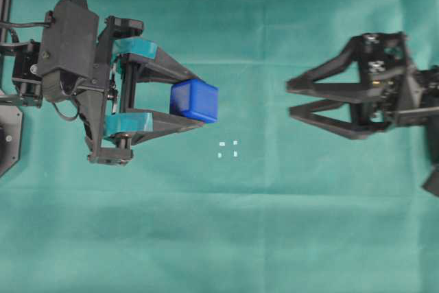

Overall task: Handover the blue block to the right arm after grasping it with the left arm, then place it in the designated position.
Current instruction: 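Move the right gripper toward the cube held by the left gripper, then close the right gripper on the blue cube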

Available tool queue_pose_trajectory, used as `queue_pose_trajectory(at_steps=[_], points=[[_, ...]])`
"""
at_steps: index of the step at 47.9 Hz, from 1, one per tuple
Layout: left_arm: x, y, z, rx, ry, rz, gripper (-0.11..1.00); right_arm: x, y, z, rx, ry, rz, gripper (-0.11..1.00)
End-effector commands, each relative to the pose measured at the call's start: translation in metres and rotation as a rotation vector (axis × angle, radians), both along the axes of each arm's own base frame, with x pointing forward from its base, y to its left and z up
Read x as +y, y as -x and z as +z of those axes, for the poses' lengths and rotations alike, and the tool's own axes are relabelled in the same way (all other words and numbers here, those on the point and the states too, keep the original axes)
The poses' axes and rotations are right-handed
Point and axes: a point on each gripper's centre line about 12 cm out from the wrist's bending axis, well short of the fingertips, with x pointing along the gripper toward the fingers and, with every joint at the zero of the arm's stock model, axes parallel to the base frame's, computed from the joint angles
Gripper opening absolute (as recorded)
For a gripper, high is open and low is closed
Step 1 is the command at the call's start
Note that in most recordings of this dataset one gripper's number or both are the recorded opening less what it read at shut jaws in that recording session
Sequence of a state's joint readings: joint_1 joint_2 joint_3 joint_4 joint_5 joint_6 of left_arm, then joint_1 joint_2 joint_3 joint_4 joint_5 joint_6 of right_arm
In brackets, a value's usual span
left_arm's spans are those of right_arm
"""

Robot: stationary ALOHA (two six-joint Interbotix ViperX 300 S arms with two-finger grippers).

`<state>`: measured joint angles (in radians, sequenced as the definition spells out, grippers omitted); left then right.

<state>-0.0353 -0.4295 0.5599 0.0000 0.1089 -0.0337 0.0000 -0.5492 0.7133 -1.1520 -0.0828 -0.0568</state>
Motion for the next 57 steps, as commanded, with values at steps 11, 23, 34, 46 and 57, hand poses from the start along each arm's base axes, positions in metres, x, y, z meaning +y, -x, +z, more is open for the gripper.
queue_pose_trajectory(at_steps=[11, 23, 34, 46, 57], points=[[-0.001, 0.002, 0.012, -0.038, 0.001, -0.003, 0.47, 0.002, -0.051, 0.024, -0.028, 0.011, 0.012, 0.94], [-0.001, 0.003, 0.012, -0.038, 0.001, -0.003, 0.46, 0.007, -0.085, 0.026, -0.038, 0.021, 0.061, 0.94], [-0.001, 0.003, 0.011, -0.037, 0.001, -0.003, 0.47, 0.007, -0.109, 0.029, -0.043, 0.022, 0.065, 0.94], [-0.001, 0.003, 0.012, -0.038, 0.001, -0.003, 0.47, 0.006, -0.113, 0.029, -0.038, 0.020, 0.052, 0.94], [-0.001, 0.003, 0.012, -0.038, 0.001, -0.003, 0.47, 0.003, -0.113, 0.026, -0.025, 0.017, 0.027, 0.94]])
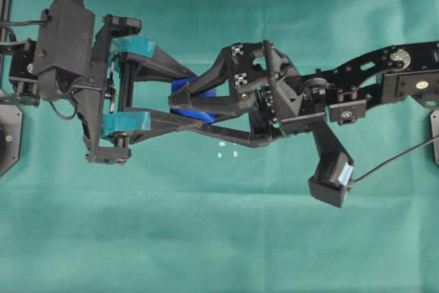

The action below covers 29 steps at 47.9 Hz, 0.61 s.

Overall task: Handover the blue block to the right arm after grasping it with the left arm, then place it in the designated position.
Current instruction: 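Close the right gripper on the blue cube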

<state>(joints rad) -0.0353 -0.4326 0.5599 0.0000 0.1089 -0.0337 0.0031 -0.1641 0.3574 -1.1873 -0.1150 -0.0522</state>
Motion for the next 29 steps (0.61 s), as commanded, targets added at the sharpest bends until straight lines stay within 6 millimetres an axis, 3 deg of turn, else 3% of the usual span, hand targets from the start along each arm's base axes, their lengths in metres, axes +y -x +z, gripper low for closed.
queue_pose_trajectory(at_steps=[1, 11, 19, 29], points=[[-0.0010, 0.0019, 0.0108, -0.034, 0.001, -0.003, 0.47, -0.0020, 0.0007, 0.0182, -0.042, -0.008, -0.010, 0.94], [-0.0010, 0.0023, 0.0113, -0.035, 0.001, -0.003, 0.47, -0.0038, 0.0021, 0.0158, -0.024, -0.014, -0.042, 0.88], [-0.0009, 0.0029, 0.0106, -0.031, 0.001, -0.003, 0.47, -0.0031, 0.0030, 0.0154, -0.018, 0.000, -0.054, 0.53], [-0.0009, 0.0025, 0.0099, -0.028, 0.001, -0.003, 0.46, -0.0017, 0.0033, 0.0140, -0.018, -0.003, -0.043, 0.52]])
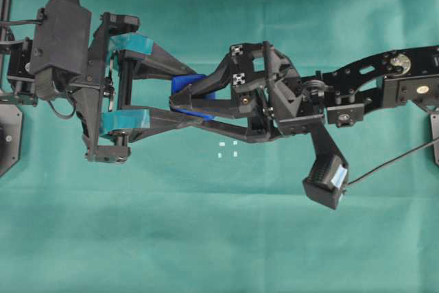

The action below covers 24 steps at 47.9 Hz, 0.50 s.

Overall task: Handover the blue block to the right arm after grasping it with the left arm, then place it in the designated position.
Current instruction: 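Close the right gripper on the blue cube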

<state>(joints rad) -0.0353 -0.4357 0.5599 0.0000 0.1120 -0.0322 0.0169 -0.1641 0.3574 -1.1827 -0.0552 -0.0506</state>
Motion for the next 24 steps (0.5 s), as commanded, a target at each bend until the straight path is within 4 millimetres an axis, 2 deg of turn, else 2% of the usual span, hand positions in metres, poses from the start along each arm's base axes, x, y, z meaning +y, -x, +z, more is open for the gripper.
queue_pose_trajectory(at_steps=[1, 24], points=[[-0.0010, 0.0016, 0.0099, -0.029, 0.004, -0.003, 0.47, -0.0013, 0.0033, 0.0166, -0.040, -0.007, -0.004, 0.52], [-0.0084, -0.0003, 0.0136, -0.041, 0.014, -0.022, 0.47, -0.0017, 0.0036, 0.0145, -0.034, -0.009, -0.007, 0.52]])
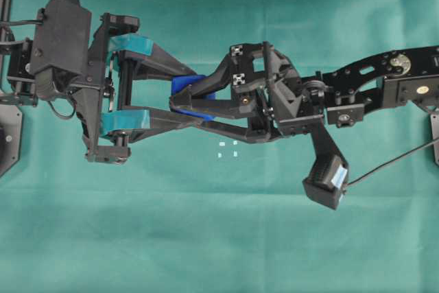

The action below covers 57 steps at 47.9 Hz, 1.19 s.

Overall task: Handover the blue block to the right arm after grasping it with the left arm, then place it in the designated position.
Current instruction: 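Close the right gripper on the blue cube, then open the left gripper and pull the right gripper away with the cube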

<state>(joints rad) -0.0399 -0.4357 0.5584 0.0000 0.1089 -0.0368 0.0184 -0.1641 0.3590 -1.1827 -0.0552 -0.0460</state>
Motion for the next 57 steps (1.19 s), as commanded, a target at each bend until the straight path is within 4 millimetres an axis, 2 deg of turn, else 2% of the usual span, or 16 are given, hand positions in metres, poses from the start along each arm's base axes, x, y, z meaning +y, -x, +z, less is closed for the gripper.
queue_pose_trajectory(at_steps=[1, 13, 20, 24, 46, 57], points=[[-0.007, 0.000, 0.012, -0.033, 0.011, -0.020, 0.47, -0.002, 0.003, 0.015, -0.036, -0.005, -0.007, 0.52], [-0.008, -0.001, 0.011, -0.024, 0.033, -0.016, 0.49, -0.002, 0.003, 0.016, -0.038, -0.007, -0.003, 0.52], [-0.008, 0.001, 0.011, -0.026, 0.033, -0.016, 0.86, -0.002, 0.003, 0.016, -0.039, -0.007, -0.003, 0.52], [-0.008, 0.003, 0.010, -0.024, 0.033, -0.016, 0.99, -0.002, 0.003, 0.015, -0.038, -0.007, -0.003, 0.52], [-0.007, 0.003, 0.010, -0.026, 0.033, -0.013, 1.00, 0.000, 0.008, 0.015, -0.037, -0.009, 0.001, 0.52], [-0.005, 0.016, 0.011, -0.037, 0.033, -0.010, 1.00, -0.001, 0.020, 0.013, -0.031, -0.011, -0.002, 0.52]])
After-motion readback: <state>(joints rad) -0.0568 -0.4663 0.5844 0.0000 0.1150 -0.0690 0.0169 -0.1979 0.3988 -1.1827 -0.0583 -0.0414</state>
